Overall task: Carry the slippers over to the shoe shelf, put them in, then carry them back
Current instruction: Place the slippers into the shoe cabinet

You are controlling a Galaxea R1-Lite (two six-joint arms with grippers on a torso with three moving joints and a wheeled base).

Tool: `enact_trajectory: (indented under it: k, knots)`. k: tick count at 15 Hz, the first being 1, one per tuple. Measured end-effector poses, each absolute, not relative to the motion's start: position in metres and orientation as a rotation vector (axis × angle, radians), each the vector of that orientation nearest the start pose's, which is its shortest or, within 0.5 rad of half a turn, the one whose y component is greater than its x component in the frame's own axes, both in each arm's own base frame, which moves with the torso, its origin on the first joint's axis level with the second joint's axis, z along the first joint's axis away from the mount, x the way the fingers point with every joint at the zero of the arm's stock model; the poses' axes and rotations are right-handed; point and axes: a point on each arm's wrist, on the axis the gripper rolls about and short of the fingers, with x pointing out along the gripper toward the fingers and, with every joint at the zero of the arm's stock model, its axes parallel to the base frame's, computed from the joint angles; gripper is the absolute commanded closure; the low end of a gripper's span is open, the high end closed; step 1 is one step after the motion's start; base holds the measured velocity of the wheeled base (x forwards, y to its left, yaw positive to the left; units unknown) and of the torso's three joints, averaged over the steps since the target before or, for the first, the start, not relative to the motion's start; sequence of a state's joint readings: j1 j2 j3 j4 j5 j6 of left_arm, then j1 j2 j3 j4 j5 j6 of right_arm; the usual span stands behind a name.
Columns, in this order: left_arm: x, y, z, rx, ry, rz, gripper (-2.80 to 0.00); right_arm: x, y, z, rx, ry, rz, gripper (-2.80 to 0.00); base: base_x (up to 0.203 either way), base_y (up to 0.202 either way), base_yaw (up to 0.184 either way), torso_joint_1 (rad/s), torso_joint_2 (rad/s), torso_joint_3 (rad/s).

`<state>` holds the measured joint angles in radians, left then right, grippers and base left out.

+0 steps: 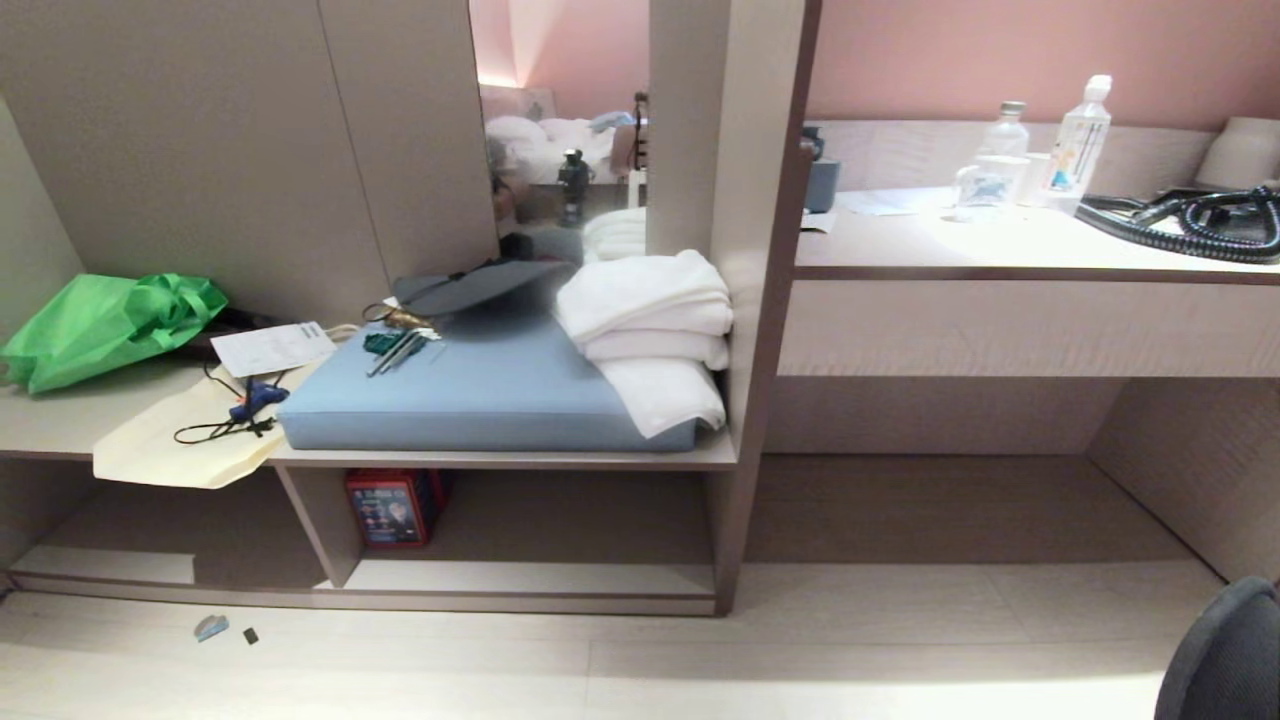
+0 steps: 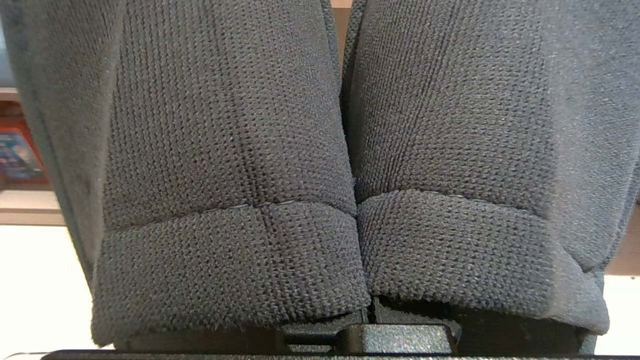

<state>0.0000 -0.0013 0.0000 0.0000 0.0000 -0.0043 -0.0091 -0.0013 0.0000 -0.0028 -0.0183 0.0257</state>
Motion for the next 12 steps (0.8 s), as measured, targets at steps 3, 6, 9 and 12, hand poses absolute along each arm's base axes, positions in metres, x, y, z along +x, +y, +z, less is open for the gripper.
enact_trajectory:
  k: [3, 6, 9, 12]
  knots:
    - [-0.0229, 0.0000, 0.0754, -0.004, -0.001, 0.000, 0.00, -0.0229, -0.0002, 0.0757, 0.026, -0.004, -0.027, 0.00, 0.000, 0.194, 0.000, 0.002, 0.00, 0.000]
    - [-0.0229, 0.0000, 0.0755, -0.004, -0.001, 0.000, 0.00, -0.0229, -0.0002, 0.0757, 0.026, -0.004, -0.027, 0.00, 0.000, 0.194, -0.002, 0.003, 0.00, 0.001]
    - [-0.0229, 0.0000, 0.0755, -0.004, -0.001, 0.000, 0.00, -0.0229, -0.0002, 0.0757, 0.026, -0.004, -0.027, 0.00, 0.000, 0.195, -0.002, 0.002, 0.00, 0.001]
    - [-0.0229, 0.0000, 0.0755, -0.004, -0.001, 0.000, 0.00, -0.0229, -0.0002, 0.0757, 0.026, -0.004, -0.027, 0.00, 0.000, 0.196, -0.001, 0.001, 0.00, 0.002]
